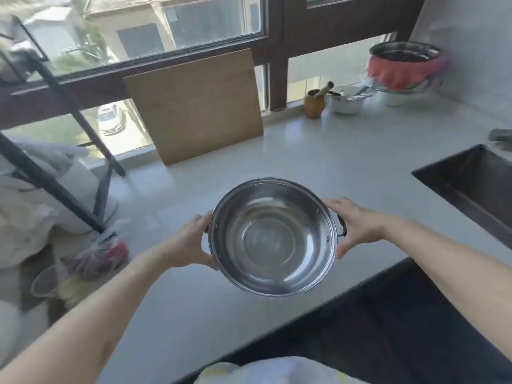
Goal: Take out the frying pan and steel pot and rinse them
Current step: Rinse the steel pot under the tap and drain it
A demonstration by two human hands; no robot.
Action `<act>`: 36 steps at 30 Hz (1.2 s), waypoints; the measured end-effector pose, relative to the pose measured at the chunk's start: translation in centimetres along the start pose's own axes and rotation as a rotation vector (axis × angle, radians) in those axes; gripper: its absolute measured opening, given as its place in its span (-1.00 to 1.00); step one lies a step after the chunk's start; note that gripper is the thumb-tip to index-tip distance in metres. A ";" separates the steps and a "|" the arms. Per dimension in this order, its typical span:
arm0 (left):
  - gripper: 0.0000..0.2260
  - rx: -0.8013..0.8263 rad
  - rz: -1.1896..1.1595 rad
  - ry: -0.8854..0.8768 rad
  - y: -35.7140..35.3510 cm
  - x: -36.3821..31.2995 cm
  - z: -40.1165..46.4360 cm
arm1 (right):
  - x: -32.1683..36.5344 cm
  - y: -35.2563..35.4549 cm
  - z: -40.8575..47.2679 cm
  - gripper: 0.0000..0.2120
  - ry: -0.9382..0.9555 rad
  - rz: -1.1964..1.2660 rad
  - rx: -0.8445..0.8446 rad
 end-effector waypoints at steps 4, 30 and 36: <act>-0.16 0.055 -0.028 -0.179 -2.9 -10.8 6.5 | -8.2 6.9 -6.1 0.27 -0.185 -0.008 -0.155; 0.15 0.352 0.236 -0.766 -36.2 -61.7 32.0 | -49.1 26.5 -35.0 0.36 -0.807 -0.027 -0.596; 0.10 0.459 0.288 -0.749 -43.6 -60.8 36.5 | -55.1 21.1 -32.2 0.37 -0.908 0.106 -0.576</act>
Point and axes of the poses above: each hand's wrist, its own z-axis towards the middle knuckle, its own y-axis out of the back of the hand, x = y × z, the point moved 9 cm from there along z, towards the middle knuckle, and after that the axes turned 15 degrees about -x, right-handed, at the moved point
